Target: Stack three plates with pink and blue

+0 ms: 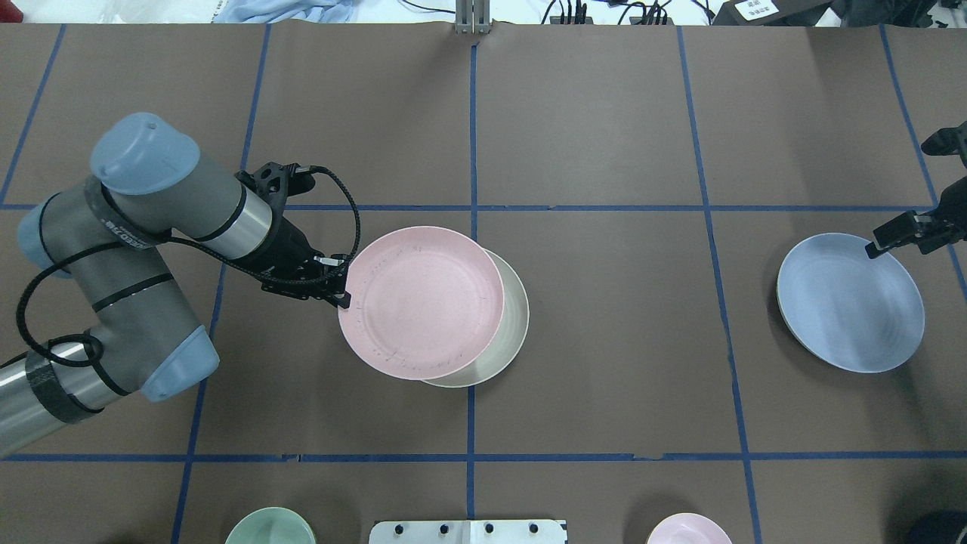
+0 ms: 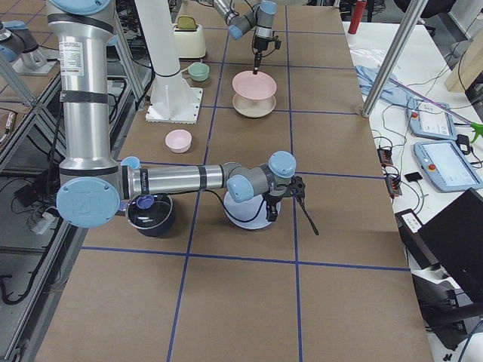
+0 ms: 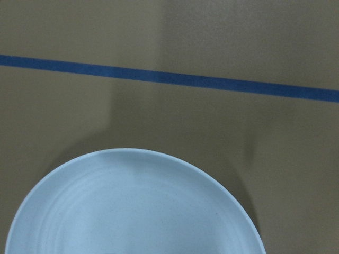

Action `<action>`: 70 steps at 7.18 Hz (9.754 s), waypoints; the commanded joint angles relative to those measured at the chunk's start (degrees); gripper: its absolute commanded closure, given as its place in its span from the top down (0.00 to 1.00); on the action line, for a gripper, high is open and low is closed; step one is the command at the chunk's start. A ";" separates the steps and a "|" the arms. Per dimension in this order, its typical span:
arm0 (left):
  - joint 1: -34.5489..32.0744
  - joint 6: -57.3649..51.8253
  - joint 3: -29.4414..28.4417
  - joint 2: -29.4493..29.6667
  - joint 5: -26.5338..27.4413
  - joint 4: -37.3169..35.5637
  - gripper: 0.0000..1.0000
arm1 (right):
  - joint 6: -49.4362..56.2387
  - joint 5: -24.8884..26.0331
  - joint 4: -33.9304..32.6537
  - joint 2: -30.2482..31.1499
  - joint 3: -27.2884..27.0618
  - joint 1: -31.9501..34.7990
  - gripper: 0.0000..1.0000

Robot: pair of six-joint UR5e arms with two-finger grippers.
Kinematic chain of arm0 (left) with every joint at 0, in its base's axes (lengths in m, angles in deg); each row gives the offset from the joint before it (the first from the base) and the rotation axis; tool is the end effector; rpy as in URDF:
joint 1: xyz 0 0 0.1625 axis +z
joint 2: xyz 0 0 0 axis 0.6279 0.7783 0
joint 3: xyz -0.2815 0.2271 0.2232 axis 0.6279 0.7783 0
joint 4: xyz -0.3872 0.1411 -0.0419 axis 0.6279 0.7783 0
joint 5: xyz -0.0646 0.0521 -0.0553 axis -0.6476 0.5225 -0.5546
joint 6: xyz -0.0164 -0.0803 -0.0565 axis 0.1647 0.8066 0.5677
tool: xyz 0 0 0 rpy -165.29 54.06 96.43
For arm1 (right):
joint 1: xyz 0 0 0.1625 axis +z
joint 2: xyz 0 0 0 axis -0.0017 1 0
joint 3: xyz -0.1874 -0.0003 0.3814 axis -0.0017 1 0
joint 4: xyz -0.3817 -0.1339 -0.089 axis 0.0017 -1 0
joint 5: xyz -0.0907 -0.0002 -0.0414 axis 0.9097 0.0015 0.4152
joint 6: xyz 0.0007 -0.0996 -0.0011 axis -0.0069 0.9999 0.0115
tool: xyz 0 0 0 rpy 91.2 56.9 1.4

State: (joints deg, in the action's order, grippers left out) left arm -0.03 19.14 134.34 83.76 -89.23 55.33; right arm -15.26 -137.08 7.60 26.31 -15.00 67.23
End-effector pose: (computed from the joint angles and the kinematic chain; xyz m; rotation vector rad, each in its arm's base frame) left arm 0.4478 -0.4470 0.2896 -0.1124 1.1835 0.0641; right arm -0.1396 -0.4928 0.6039 -0.0003 -0.8703 -0.1283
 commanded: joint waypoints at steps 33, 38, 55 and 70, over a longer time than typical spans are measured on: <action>-15.92 -21.38 7.73 -18.59 -0.47 7.98 0.78 | -71.10 24.55 12.28 -24.84 -8.86 -39.64 0.00; -15.92 -21.56 7.29 -19.03 -0.03 8.25 0.78 | -70.40 22.65 12.19 -24.84 -7.45 -35.80 1.00; -47.74 -78.87 2.27 -33.62 1.02 -4.93 0.99 | 16.61 1.45 -17.61 3.99 -7.54 18.81 1.00; -47.74 -74.64 6.06 -37.13 0.94 -4.06 1.00 | 15.65 0.48 -16.55 2.94 -4.55 18.45 1.00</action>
State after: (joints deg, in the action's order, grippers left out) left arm -47.78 -55.32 141.05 46.48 -88.23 51.21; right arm 0.42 -136.34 -9.01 29.10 -19.27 85.70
